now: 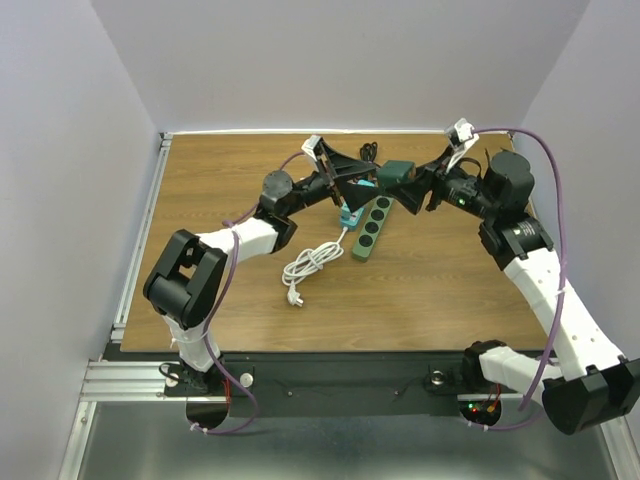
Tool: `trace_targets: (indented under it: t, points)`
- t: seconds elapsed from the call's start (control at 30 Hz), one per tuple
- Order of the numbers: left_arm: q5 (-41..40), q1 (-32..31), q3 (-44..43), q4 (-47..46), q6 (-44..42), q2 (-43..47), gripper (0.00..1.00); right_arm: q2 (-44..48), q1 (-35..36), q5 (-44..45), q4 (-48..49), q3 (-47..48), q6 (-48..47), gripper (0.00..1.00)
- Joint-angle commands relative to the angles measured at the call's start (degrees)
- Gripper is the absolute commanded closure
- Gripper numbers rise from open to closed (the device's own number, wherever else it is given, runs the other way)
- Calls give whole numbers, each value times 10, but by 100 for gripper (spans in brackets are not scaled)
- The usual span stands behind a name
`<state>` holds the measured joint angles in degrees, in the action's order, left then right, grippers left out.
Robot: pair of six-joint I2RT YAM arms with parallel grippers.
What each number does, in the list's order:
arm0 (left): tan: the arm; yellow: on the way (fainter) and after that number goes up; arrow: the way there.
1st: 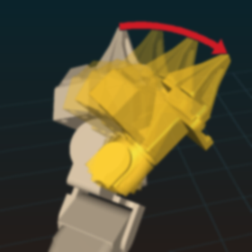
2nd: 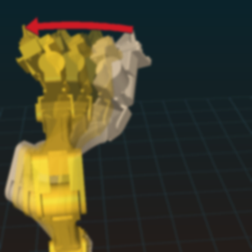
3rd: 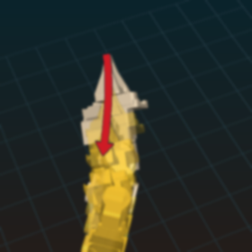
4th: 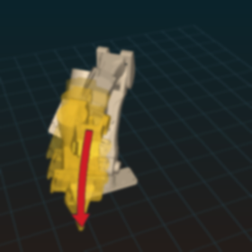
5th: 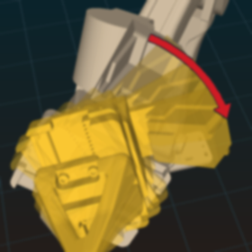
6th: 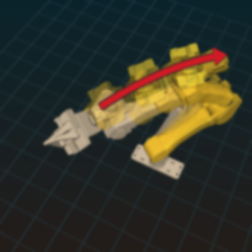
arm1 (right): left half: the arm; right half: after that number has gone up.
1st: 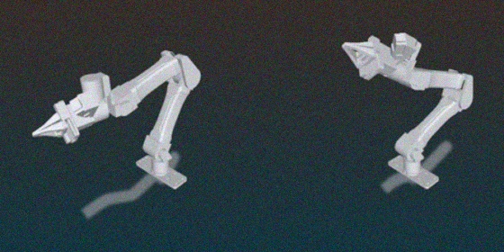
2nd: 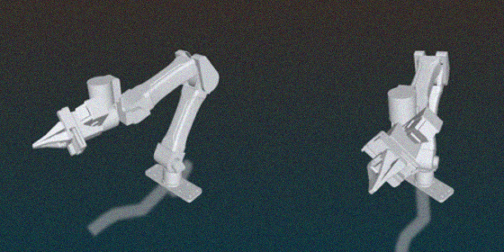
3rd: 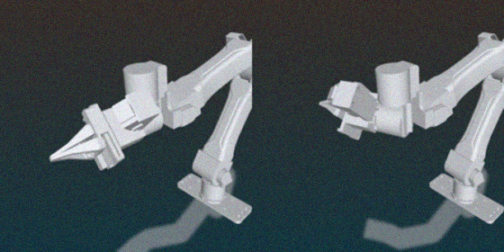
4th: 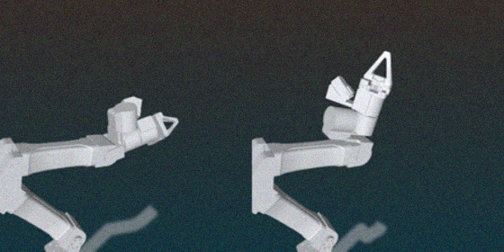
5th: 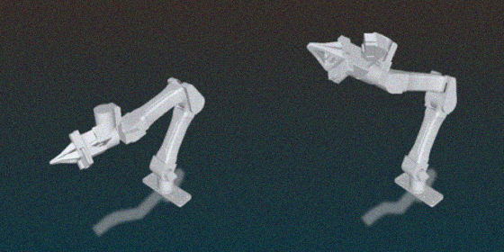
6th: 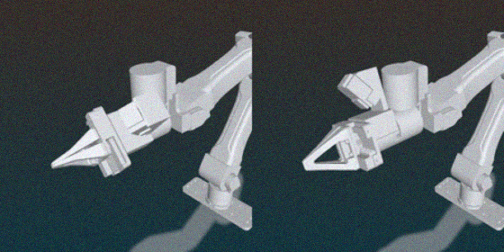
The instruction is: Insert the plug
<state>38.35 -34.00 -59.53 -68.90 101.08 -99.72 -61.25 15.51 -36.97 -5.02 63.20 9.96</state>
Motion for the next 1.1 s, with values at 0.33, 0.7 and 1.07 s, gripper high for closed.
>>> trace_targets:
  t: [0.33,0.7,1.07]
  points:
    - [-148,12,-48,378,-564,44,2,-105,-9,227,-234,116,48,99]
    - [-304,-65,-75,550,-722,-8,2,-233,-43,206,-233,131,61,100]
    - [-411,-120,-103,582,-779,-71,1,-222,-55,223,-234,107,64,100]
